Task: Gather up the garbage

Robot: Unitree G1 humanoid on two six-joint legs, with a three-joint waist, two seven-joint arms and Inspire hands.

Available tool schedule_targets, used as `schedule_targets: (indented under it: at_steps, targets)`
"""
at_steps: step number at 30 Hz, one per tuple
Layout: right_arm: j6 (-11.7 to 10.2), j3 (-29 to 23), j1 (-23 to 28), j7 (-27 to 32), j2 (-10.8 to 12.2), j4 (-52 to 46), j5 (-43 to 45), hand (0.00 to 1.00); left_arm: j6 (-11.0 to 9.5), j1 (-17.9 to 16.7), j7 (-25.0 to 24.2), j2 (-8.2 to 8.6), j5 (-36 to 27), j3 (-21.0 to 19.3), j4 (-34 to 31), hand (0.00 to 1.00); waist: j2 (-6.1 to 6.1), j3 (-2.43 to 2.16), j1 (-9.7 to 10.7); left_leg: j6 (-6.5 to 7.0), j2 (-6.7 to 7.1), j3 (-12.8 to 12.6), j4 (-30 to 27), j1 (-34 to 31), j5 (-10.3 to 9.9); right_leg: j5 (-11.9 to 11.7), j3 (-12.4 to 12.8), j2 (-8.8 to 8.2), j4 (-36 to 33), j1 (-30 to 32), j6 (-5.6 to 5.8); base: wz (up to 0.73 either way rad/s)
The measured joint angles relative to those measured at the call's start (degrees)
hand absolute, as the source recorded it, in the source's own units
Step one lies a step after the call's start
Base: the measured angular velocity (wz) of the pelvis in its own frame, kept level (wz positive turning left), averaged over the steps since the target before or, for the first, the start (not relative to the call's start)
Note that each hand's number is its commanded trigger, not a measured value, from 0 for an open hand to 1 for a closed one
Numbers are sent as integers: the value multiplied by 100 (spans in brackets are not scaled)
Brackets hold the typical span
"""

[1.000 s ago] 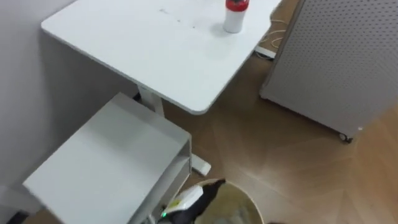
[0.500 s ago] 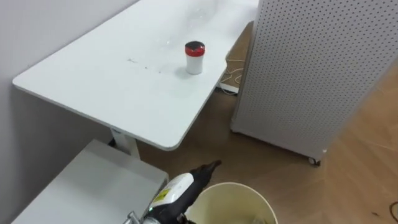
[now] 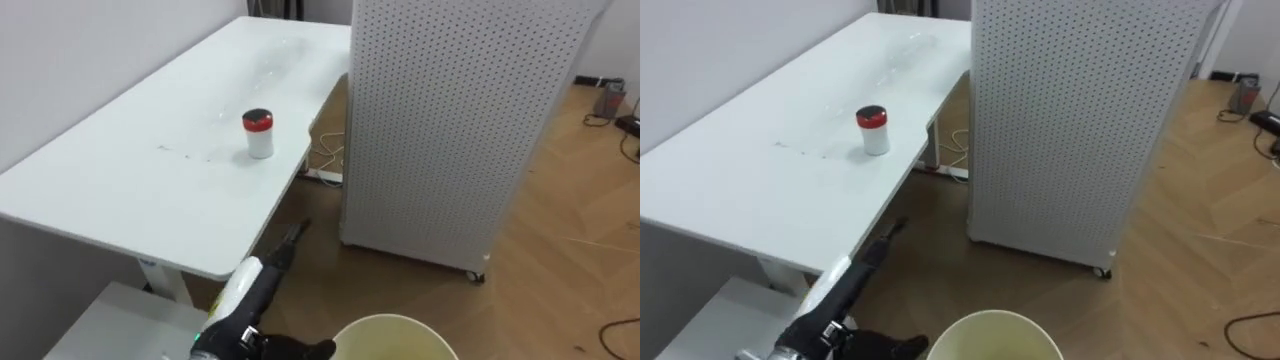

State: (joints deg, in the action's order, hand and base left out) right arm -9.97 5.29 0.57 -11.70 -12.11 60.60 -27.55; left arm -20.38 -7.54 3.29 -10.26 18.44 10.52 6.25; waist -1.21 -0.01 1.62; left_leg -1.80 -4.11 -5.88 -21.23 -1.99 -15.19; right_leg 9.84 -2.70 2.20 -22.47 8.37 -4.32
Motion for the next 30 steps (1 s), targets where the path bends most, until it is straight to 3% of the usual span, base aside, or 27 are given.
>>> schedule_targets:
  at_steps: [2,10,16,23,25,27,30]
  targets:
    - [-1,-47,69,26,17,-1,98,100,-29,-9,191,59,6,-166,-33,0,6,-20,-33,-1,4,-2,70,84,0,-20,13,31,93,-82,22,-15]
    - [-5,-195,232,71,204,-90,428,100,-258,-156,948,63,-35,-608,-311,0,6,11,-89,5,78,118,478,370,60,-106,45,78,418,-272,-46,-2]
    - [-13,-192,245,125,297,-184,463,100,-257,-217,1411,51,-36,-607,-310,0,27,32,-81,35,84,131,694,490,83,-102,-6,84,682,-431,-25,1]
    - [-16,-194,242,125,329,-278,462,100,-244,-216,1652,36,-268,-610,-301,0,7,43,-67,46,80,132,906,586,91,-88,-40,94,772,-491,-8,1]
    - [-16,-182,255,120,364,-279,465,100,-236,-217,1652,35,-325,-610,-270,0,-50,95,-60,45,76,133,928,669,91,-75,-51,98,786,-571,-7,0]
    - [-16,-145,245,117,370,-289,475,100,-236,-214,1653,38,-327,-598,-249,0,-89,117,-68,45,76,126,930,659,90,-73,-46,99,796,-529,-6,-2]
    - [6,-144,277,112,380,-309,490,100,-176,-214,1643,73,-337,-584,-111,0,-99,116,-65,45,79,111,886,645,89,-54,-57,93,801,-528,9,0]
